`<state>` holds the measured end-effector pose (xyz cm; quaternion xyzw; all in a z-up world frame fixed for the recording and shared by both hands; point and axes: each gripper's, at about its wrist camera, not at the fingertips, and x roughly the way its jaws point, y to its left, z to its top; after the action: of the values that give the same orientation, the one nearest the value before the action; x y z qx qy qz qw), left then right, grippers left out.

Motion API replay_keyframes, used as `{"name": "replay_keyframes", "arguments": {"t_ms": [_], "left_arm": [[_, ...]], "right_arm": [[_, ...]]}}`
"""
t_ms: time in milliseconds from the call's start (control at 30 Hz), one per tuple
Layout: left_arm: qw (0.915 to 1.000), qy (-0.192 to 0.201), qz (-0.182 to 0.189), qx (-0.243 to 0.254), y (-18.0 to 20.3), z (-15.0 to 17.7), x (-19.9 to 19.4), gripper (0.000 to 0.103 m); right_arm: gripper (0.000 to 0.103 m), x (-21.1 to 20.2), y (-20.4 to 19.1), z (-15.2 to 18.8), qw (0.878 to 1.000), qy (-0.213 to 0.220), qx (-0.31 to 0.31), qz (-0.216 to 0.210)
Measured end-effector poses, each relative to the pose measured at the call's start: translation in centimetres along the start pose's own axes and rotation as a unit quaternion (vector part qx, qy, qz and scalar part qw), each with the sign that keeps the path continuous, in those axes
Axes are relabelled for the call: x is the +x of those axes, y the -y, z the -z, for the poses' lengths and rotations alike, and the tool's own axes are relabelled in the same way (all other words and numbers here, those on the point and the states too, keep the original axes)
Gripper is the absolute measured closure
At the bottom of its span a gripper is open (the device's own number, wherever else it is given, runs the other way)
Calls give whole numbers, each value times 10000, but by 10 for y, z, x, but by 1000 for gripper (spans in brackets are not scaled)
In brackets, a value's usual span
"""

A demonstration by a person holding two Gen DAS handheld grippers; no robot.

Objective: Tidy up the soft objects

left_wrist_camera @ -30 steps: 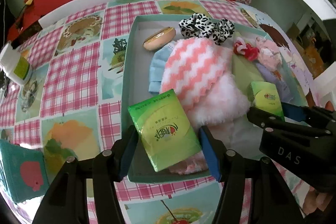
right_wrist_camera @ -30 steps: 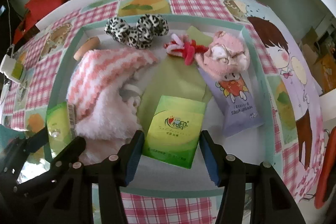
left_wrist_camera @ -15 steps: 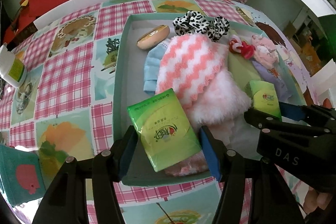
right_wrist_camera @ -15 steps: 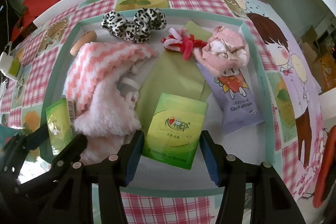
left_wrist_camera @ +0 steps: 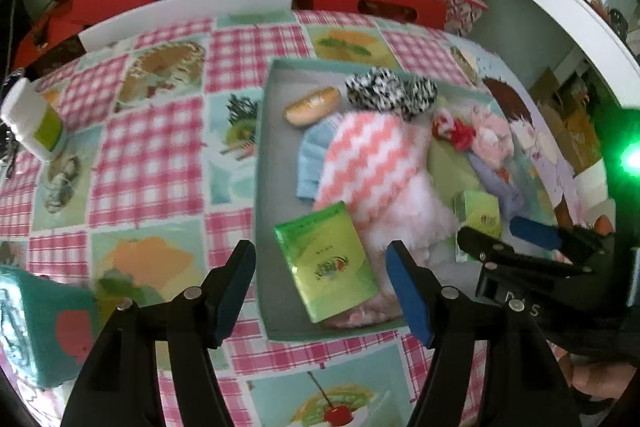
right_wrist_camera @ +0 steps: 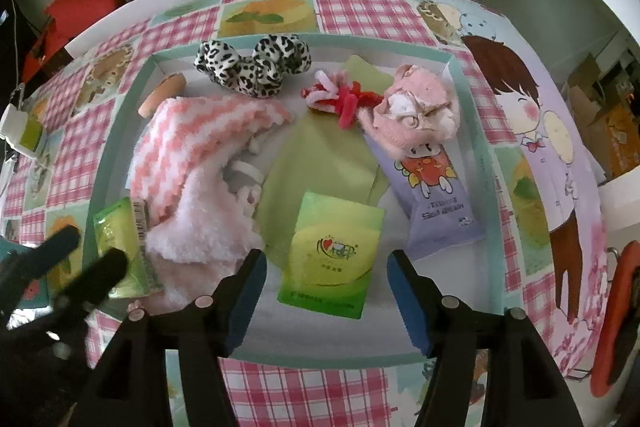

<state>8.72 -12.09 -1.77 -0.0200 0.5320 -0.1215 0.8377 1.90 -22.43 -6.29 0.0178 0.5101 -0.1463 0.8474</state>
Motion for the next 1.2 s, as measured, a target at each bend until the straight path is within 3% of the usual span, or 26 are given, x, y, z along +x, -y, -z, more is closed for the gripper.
{"name": "replay_keyframes", "arguments": {"t_ms": [67,133,267,333,633,900,1200], "left_arm": [[9999,74,-76,-55,-6,-1,-6,30],[9996,154,-189,-152,-12,1,-9,12],[9976,239,-535,-375,-28,6,-12,10],[9962,204,-666,-518,-37,10,-14,3],[9902,136,-1068,-887,-66,24,-29,1],[9872,-30,-1280,-955,-73,36,-41,1],[9836,65,-1578,-866,-75,51,-62,1]], "right_arm": [[29,-2,0,1,10000,7,-6,22],[23,-3,-1,2,10000,23,-18,39],[12,-11,-6,7,9999,115,-70,53],[0,-15,-8,10,9998,184,-48,33],[0,-26,-15,20,9997,219,-103,-25],[0,-34,-25,32,9995,162,-253,-99],[0,-44,-32,48,9991,122,-376,-144]]}}
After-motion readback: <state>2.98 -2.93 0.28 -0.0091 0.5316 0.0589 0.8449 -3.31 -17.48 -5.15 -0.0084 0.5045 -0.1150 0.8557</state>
